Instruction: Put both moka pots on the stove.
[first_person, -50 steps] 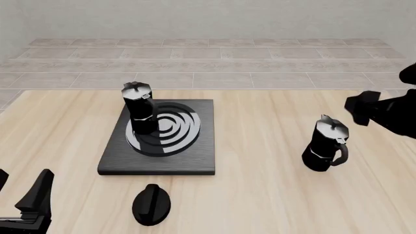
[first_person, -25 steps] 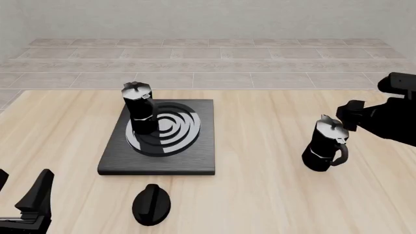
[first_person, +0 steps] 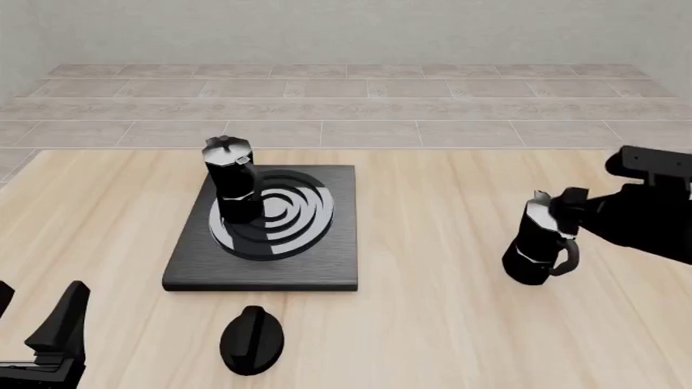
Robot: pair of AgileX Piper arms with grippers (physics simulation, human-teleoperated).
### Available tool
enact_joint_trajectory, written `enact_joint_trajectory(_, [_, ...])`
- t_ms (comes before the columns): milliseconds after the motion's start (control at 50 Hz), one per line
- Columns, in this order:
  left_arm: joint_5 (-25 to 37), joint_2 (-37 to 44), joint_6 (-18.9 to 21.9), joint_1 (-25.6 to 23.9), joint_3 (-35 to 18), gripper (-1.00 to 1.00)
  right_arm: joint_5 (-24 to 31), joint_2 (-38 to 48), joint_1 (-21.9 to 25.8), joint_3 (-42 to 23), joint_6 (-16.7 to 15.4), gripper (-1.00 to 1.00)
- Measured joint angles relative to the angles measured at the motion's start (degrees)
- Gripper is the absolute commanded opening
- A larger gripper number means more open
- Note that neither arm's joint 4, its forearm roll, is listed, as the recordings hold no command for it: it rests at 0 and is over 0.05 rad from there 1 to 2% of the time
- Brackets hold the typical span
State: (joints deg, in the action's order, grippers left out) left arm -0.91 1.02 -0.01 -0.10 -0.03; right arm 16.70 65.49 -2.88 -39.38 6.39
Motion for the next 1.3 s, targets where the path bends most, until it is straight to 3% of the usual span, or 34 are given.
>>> enact_joint_trajectory(1300, [0.0, 0.0, 0.0, 0.0, 0.0, 1.0, -9.4, 7.0, 0.9, 7.7, 2.6, 1.0])
